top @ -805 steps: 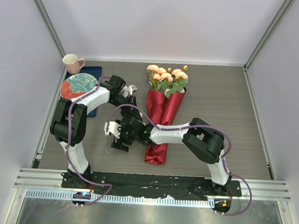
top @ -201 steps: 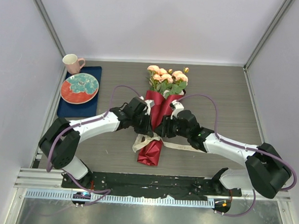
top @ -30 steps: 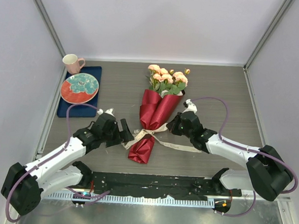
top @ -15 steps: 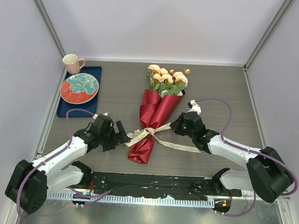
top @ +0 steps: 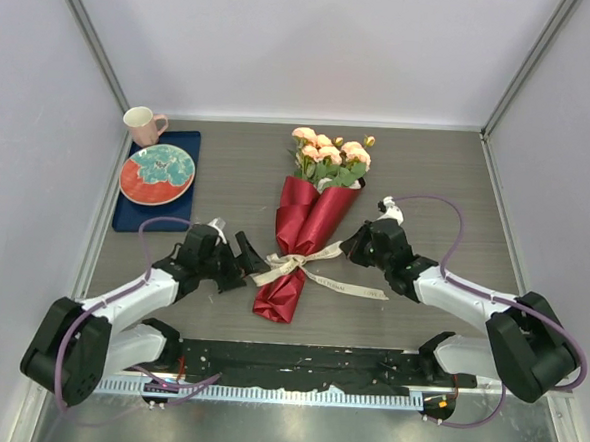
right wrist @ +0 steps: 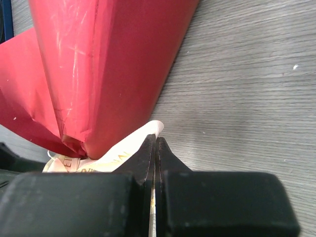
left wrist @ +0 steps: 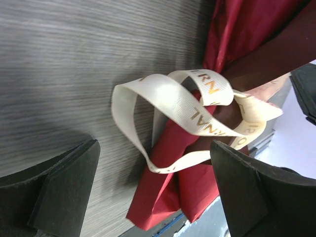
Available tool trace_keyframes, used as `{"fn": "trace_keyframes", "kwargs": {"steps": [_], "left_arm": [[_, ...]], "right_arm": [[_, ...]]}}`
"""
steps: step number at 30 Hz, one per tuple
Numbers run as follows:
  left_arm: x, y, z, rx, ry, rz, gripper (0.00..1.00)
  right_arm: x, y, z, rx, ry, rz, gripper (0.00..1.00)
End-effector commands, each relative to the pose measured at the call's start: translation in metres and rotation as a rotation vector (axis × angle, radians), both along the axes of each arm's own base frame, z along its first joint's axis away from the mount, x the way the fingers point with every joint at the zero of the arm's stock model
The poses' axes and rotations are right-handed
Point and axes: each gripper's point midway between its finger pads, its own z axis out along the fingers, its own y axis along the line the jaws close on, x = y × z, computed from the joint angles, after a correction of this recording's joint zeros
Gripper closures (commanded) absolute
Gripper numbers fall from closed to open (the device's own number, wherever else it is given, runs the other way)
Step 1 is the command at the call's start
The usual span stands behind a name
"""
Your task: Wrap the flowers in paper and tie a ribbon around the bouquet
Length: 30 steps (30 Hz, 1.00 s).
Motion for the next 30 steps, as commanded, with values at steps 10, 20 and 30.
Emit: {"fn": "trace_keyframes", "kwargs": {"steps": [10,20,30], "left_arm": [[0.005,-0.027,-0.005,-0.152,0.033,-0.074,0.69],[-0.002,0.005,-0.005,0.041,0.036,-0.022,0.96],[0.006,0.003,0.017,0.011,-0.035,-0.002,0.51]], "right_arm": [[0.010,0.005,0.011,0.024,-0.045,0.003,1.00],[0.012,-0.003,0.006,-0.007,-0.037,-0.026,1.00],[0.012,0.007,0.008,0.009,-0.033,0.025,1.00]]}}
